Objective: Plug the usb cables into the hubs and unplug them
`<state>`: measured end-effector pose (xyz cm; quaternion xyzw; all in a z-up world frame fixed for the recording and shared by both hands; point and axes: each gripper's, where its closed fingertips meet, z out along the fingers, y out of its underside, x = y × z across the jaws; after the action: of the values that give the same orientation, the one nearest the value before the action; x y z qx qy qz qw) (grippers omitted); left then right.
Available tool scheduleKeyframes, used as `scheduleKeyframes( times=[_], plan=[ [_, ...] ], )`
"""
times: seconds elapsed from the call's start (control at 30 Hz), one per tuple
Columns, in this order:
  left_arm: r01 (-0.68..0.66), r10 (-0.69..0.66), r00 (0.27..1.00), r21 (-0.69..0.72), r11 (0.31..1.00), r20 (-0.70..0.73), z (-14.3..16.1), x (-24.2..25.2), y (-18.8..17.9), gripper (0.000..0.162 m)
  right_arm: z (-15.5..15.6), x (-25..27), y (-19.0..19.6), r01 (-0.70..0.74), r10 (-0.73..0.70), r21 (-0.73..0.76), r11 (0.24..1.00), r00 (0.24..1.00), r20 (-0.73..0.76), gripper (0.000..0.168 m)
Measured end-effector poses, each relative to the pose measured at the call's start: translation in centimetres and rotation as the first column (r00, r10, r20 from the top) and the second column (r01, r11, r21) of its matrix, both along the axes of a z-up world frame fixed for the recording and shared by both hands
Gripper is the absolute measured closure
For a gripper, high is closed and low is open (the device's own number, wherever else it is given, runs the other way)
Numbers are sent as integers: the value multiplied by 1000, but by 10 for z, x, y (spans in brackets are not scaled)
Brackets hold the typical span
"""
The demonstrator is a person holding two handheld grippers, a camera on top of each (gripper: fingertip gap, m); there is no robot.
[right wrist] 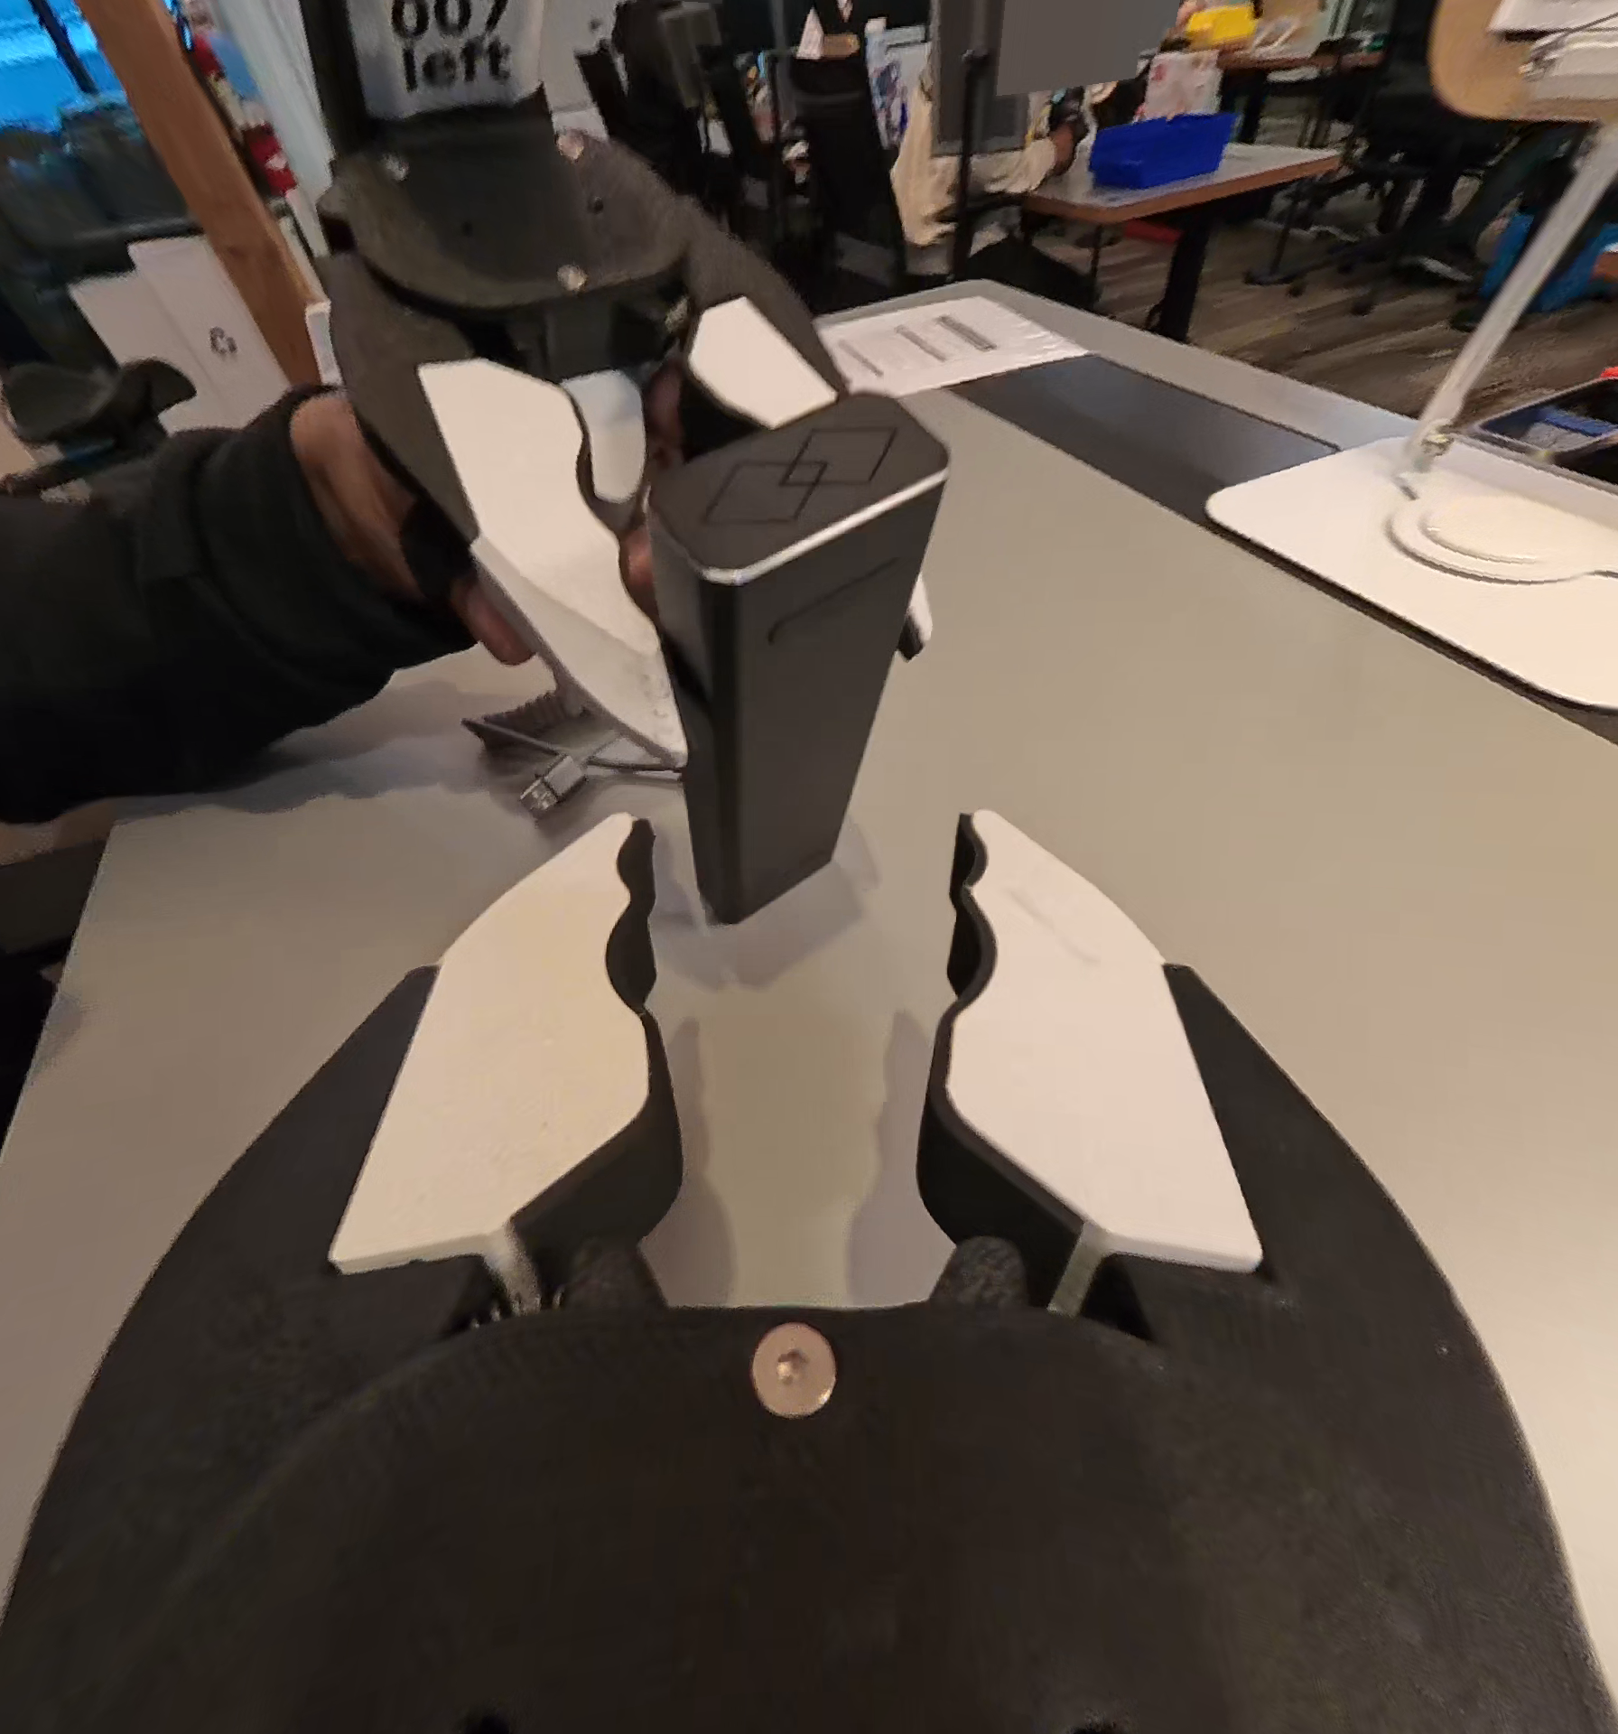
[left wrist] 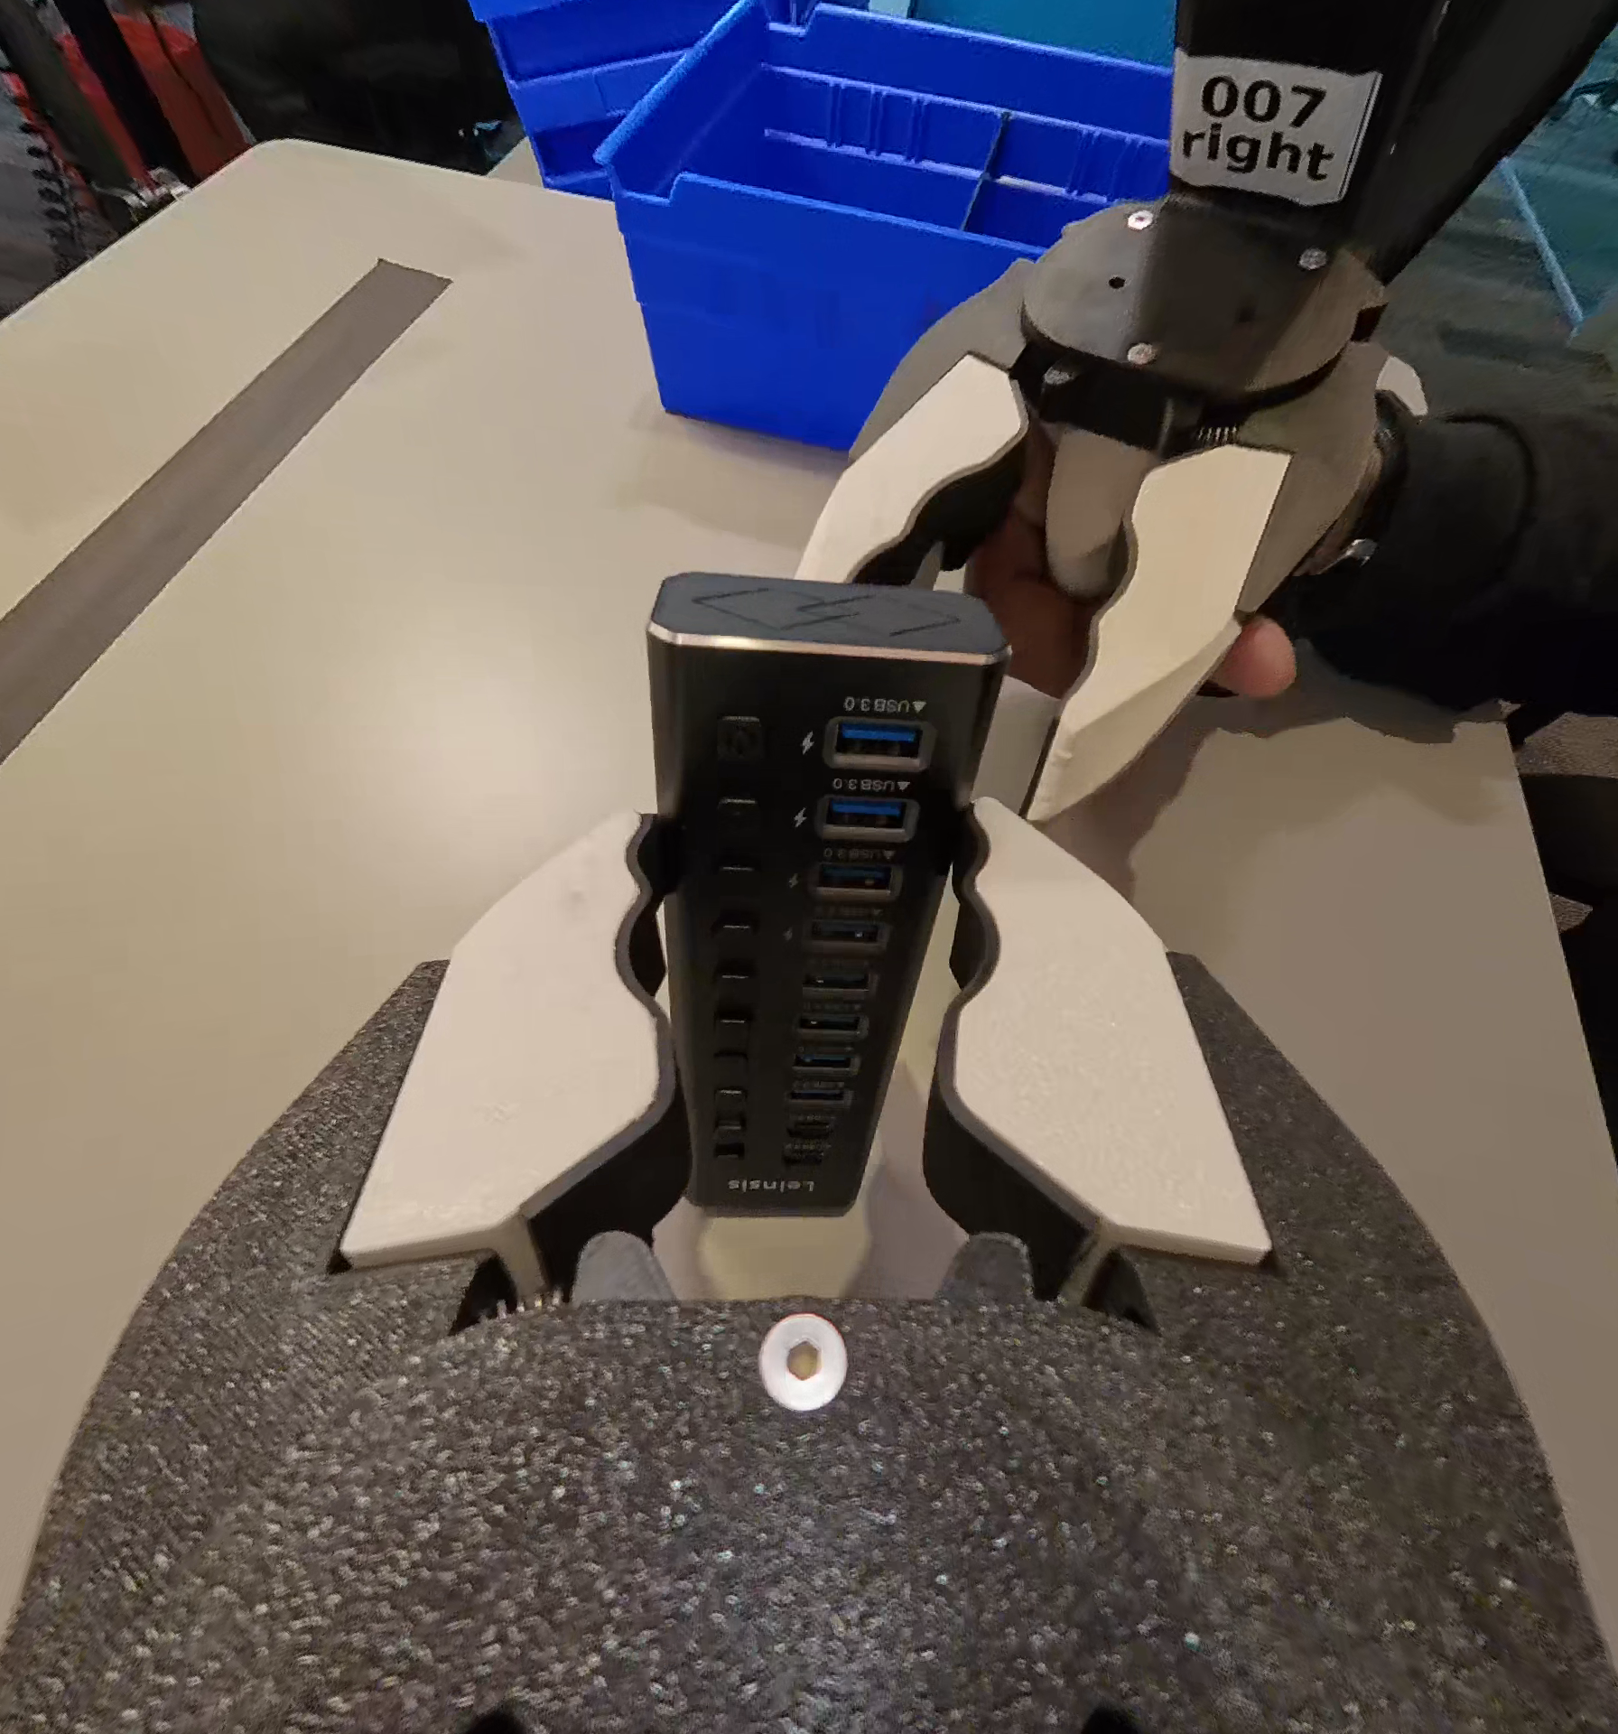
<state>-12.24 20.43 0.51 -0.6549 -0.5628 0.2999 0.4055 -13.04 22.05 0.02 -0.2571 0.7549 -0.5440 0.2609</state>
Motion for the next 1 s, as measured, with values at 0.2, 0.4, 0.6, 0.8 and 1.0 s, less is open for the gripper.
scheduleKeyframes(
  times=[0.2, 0.4, 0.6, 0.8, 1.0],
  plan=[
    [-27, 28, 998, -29, 999, 51, -9, -22, 4, 102, 6, -8, -1, -18, 4, 81, 997, 985, 172, 110],
    [-27, 30, 998, -59, 998, 51, -14, -30, 9, 102, 14, -16, -3, -75, -7, 180, 981, 909, 416, 115],
    [-39, 56, 990, -127, 991, 132, -41, -30, 7, 102, -9, -19, -9, -39, -83, 289, 956, 913, 400, 125],
    [-36, 57, 984, -127, 991, 167, -52, -27, 4, 102, -24, -18, -11, -63, -117, 382, 922, 895, 431, 127],
    [-25, 40, 993, -129, 991, 113, -39, -12, 2, 104, -28, -19, -11, -70, -118, 397, 915, 895, 429, 130]
  ],
)
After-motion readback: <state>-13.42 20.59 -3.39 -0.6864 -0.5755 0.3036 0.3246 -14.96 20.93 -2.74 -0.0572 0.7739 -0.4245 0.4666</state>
